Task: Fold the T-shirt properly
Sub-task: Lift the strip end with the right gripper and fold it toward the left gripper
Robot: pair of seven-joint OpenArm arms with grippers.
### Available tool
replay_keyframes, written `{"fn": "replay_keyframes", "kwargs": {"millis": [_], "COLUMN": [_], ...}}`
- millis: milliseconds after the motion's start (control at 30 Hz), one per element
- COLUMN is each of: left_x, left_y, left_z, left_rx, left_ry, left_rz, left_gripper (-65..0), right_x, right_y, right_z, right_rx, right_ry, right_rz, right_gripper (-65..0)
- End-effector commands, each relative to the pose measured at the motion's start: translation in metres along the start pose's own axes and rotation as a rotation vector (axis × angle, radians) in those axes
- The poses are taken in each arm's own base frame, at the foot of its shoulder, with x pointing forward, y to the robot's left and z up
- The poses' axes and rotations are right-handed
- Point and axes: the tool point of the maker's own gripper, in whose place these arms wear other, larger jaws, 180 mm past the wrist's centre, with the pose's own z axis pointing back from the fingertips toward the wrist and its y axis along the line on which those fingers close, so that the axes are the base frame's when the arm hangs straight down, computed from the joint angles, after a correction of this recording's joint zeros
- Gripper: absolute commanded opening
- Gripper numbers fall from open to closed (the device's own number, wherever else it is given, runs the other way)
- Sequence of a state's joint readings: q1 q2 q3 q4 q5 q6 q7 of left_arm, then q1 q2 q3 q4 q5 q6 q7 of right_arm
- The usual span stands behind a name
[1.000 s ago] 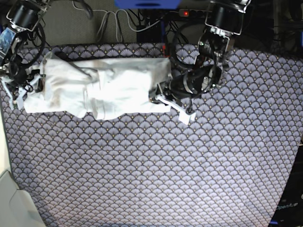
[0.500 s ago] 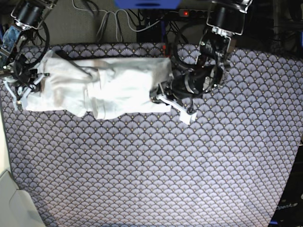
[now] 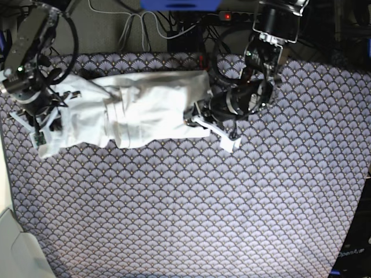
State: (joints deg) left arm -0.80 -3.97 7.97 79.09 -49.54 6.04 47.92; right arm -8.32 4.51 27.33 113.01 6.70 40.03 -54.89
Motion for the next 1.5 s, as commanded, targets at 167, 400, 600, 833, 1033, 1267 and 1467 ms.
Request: {"fn": "replay_keyframes", "kwargs": {"millis": [167,400,600,833,1033,1267,1467], "left_x": [0.009,0.009,0.008,0.016,0.016,0.031,0.020], "left_y": [-0.004,-0.003,-0.003,-0.016,-0.021,-0.003,0.033], "left_z": [0.002,0.002,0.002,0.009,0.012,0.040,0.057], "left_rx": [-0.002,0.002,0.002,-0.027,-0.039,-0.018,0.046], "left_ry": [-0.018,-0.018,-0.017,-0.049,-0.057,-0.151,-0.179], "left_rz": [-0.012,-0.008,-0.007,-0.029,-0.036,0.014,0.099], "left_gripper": [-64.7,-64.7,-64.7,-64.7,-64.7,-64.7,-64.7], "right_x": [0.015,0.034,0.066,0.082,0.088,0.085,0.086], "right_y": [0.040,0.089,0.135,0.178,0.201,0.207,0.207], "right_z": [0.002,0.000,0.001,0.007,0.009,0.005,0.005], "right_rx": [0.088,0.201,0.306,0.414,0.477,0.497,0.495], "right_ry": [-0.062,-0.111,-0.190,-0.226,-0.238,-0.226,-0.227], "right_rz": [0.005,0.003,-0.001,0.022,0.057,0.058,0.059], "right_gripper": [-64.9,-65.0,-65.0,-65.0,-65.0,-65.0,-65.0]}}
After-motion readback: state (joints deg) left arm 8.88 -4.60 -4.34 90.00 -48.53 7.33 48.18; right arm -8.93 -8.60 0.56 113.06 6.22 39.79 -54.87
